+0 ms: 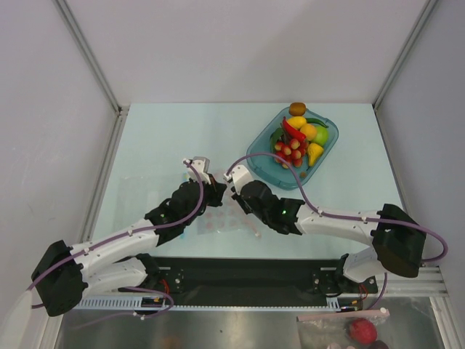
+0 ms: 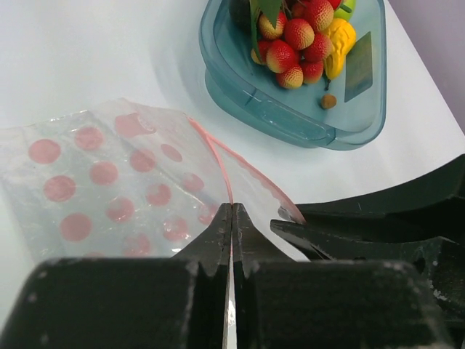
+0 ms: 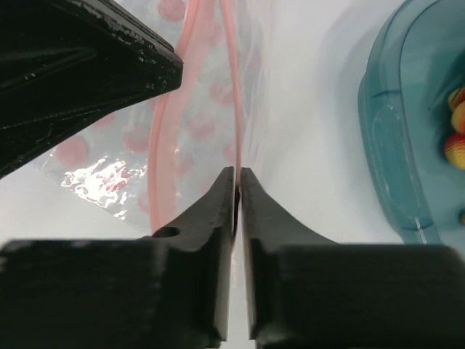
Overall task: Place the food in the zip-top bag and seal the zipper
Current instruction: Open the zipper of the food storage bag.
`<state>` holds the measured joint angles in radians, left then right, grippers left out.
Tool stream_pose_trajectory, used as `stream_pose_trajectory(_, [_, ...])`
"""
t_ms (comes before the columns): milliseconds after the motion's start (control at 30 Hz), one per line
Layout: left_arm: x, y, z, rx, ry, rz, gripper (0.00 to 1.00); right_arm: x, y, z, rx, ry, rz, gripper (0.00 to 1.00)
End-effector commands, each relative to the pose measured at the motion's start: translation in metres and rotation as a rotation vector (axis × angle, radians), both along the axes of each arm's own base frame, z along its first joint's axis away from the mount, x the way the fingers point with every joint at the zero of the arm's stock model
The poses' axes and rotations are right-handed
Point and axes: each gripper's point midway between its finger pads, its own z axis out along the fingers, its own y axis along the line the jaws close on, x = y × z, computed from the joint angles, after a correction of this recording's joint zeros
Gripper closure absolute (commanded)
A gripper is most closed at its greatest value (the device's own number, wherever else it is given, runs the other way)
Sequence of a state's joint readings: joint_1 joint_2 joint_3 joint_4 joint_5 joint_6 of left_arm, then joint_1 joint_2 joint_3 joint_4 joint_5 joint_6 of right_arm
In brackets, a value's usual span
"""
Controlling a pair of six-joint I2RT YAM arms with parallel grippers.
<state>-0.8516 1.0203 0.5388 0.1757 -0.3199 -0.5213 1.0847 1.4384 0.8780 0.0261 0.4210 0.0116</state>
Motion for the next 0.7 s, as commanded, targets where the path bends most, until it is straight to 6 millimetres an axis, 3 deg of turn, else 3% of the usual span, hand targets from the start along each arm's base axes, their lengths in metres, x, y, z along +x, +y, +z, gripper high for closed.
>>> stream_pose_trajectory(0, [0.006,-0.001,0.026,-0.034,-0.053,0.022,1.00,0.007,0.004,0.026,0.050,-0.046,-0.020,0.91])
stream_pose_trajectory(100, [0.004,-0.004,0.028,-0.036,-0.054,-0.003,0.99,0.005,0.006,0.029,0.075,-0.036,-0.013,1.00])
stream_pose_trajectory(233, [-0.004,-0.019,0.034,-0.041,-0.068,-0.105,0.66,0.008,0.004,0.033,0.167,0.026,0.015,1.00])
stream_pose_trajectory(267, [-0.005,-0.021,0.034,-0.041,-0.069,-0.118,0.63,0.003,0.005,0.035,0.200,0.050,0.049,1.00])
stream_pose_trajectory(500, [-0.013,-0.045,0.032,-0.060,-0.060,-0.243,0.59,0.000,-0.005,0.057,0.365,0.090,0.102,1.00])
stream_pose_trajectory(667, [-0.019,-0.054,0.034,-0.068,-0.068,-0.292,0.55,0.000,-0.005,0.058,0.368,0.091,0.108,1.00])
